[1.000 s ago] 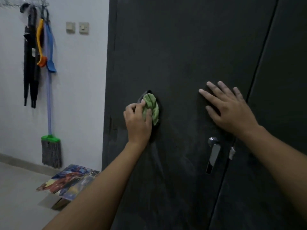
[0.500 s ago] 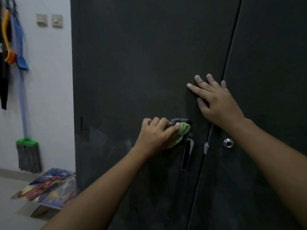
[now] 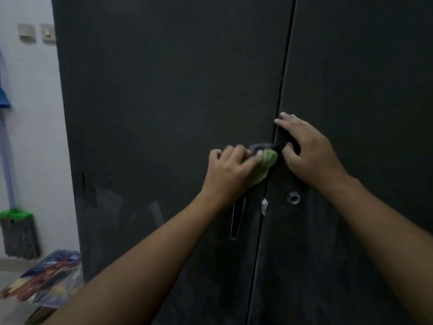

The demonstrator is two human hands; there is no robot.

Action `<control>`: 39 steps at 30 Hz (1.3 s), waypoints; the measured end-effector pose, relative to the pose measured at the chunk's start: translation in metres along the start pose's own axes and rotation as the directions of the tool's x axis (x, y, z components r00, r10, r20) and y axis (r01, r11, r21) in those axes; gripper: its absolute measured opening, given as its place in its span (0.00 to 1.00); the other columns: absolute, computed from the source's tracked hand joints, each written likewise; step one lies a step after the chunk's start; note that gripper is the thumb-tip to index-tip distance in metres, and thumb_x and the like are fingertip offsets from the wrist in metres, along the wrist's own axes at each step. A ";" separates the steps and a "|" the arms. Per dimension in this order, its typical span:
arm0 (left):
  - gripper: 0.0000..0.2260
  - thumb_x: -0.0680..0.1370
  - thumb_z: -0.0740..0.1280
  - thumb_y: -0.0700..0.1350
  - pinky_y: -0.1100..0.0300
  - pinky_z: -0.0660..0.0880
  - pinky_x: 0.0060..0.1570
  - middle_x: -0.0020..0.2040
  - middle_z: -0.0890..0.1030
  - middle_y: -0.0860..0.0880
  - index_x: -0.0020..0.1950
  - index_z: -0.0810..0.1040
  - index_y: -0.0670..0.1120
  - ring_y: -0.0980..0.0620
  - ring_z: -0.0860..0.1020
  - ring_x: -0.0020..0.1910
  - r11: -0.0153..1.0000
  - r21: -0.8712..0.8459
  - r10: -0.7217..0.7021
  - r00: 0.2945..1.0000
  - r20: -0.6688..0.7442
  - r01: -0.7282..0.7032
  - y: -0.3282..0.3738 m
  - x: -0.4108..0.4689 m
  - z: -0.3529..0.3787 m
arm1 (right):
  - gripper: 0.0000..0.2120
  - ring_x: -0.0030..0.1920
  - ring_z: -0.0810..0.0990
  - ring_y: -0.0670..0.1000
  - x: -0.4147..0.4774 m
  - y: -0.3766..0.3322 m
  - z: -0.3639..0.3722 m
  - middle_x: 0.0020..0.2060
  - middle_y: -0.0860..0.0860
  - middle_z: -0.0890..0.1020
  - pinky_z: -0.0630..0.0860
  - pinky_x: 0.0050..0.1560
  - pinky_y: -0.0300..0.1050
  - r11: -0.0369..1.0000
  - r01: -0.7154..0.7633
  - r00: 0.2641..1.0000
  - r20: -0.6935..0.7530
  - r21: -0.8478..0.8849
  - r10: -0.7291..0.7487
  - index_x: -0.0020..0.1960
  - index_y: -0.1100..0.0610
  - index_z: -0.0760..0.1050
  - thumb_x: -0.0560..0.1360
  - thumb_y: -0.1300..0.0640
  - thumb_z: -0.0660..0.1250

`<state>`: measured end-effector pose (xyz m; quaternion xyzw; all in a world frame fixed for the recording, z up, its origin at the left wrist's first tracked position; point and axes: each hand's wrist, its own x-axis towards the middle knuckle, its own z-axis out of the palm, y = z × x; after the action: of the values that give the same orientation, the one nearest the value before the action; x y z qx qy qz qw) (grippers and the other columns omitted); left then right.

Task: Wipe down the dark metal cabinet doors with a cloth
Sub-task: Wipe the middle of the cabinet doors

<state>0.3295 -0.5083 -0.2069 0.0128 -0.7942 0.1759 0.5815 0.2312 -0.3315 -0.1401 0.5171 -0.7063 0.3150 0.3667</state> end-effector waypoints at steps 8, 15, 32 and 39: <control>0.22 0.69 0.74 0.55 0.44 0.67 0.51 0.59 0.77 0.51 0.63 0.77 0.62 0.44 0.74 0.54 0.908 0.139 0.340 0.890 0.304 -0.394 -0.023 0.014 -0.025 | 0.31 0.80 0.50 0.46 -0.026 -0.001 -0.001 0.79 0.45 0.57 0.50 0.80 0.52 0.999 -0.032 0.983 0.179 -0.034 0.038 0.77 0.51 0.63 0.75 0.65 0.62; 0.23 0.71 0.54 0.57 0.49 0.66 0.50 0.57 0.77 0.52 0.62 0.80 0.60 0.45 0.73 0.55 0.936 -0.097 -0.339 0.941 0.023 0.339 -0.018 0.052 -0.032 | 0.33 0.80 0.48 0.46 -0.035 -0.003 -0.002 0.80 0.45 0.55 0.48 0.80 0.53 0.997 -0.081 0.974 0.213 -0.002 0.079 0.79 0.51 0.59 0.76 0.64 0.61; 0.25 0.70 0.71 0.50 0.48 0.67 0.50 0.62 0.76 0.48 0.67 0.75 0.57 0.43 0.75 0.54 0.951 0.072 -0.307 0.937 0.165 0.299 -0.056 -0.124 -0.032 | 0.36 0.80 0.37 0.57 -0.046 -0.068 0.046 0.79 0.58 0.37 0.49 0.79 0.57 0.988 -0.038 0.912 0.398 -0.153 0.096 0.82 0.51 0.46 0.79 0.49 0.60; 0.30 0.65 0.78 0.49 0.50 0.68 0.45 0.56 0.78 0.50 0.65 0.75 0.57 0.47 0.76 0.48 0.991 0.106 -0.116 0.920 0.374 0.082 -0.059 -0.171 -0.043 | 0.39 0.80 0.40 0.60 -0.052 -0.100 0.080 0.79 0.61 0.36 0.57 0.77 0.56 0.973 -0.186 0.927 0.305 -0.136 0.220 0.81 0.55 0.44 0.78 0.57 0.63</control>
<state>0.4372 -0.5823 -0.3390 0.1124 -0.8815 0.1750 0.4239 0.3225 -0.3980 -0.2198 0.4651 -0.8214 0.2265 0.2400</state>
